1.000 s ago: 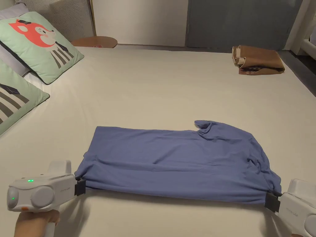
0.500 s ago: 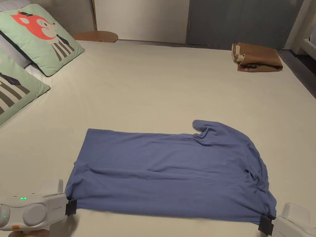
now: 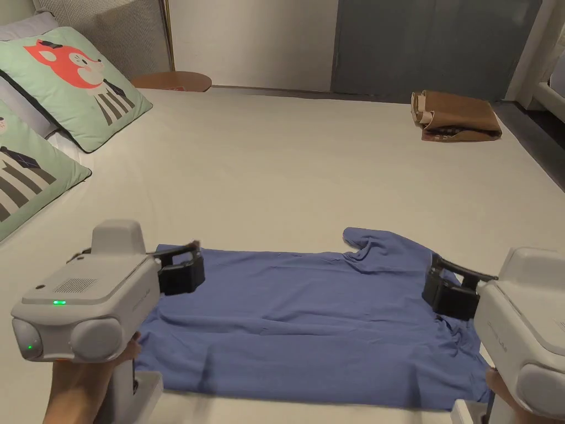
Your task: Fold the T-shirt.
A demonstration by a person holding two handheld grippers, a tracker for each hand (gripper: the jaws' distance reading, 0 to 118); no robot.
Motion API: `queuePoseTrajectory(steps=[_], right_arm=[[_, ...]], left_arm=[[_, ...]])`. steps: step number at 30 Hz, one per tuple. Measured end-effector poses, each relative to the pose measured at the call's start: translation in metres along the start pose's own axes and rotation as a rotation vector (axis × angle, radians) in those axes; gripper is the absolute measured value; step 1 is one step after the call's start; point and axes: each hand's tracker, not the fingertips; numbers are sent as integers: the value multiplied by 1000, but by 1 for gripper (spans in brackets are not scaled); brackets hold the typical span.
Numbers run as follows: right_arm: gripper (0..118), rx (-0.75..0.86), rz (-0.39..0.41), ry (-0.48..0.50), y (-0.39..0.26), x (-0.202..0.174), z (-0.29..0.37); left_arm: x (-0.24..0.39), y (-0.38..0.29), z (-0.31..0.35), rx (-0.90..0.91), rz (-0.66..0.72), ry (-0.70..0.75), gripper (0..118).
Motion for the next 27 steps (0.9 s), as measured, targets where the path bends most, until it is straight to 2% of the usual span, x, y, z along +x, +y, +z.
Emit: queuePoseTrajectory(steps=[3,5,6,7,8,9,10,15,21,27], right_arm=[[118,76,5,10,11,-9,-2],[108,101,22,14,18,-15,-3],[95,116,23,16,22,-18,2],[67,146,33,12,24,-21,3],[44,170,45,0,25,-23,4],[22,182,54,-11,26,-26,4],[3,195,69,-16,32,-30,9],[0,207,92,0,31,-32,-5],[0,204,72,4,32,-30,-17],[0,186,95,18,34,-26,-47]], left_arm=[[14,13,5,129,-18,22,108],[20,17,7,174,-36,22,105],[22,17,8,198,-43,25,105],[25,17,8,204,-43,17,99],[27,17,8,204,-53,4,79],[28,17,8,212,-52,-6,46],[30,16,8,213,-53,-29,0],[33,16,-13,178,-72,-74,0],[37,29,-40,133,-124,-55,0],[15,36,-126,-135,-178,-94,0]])
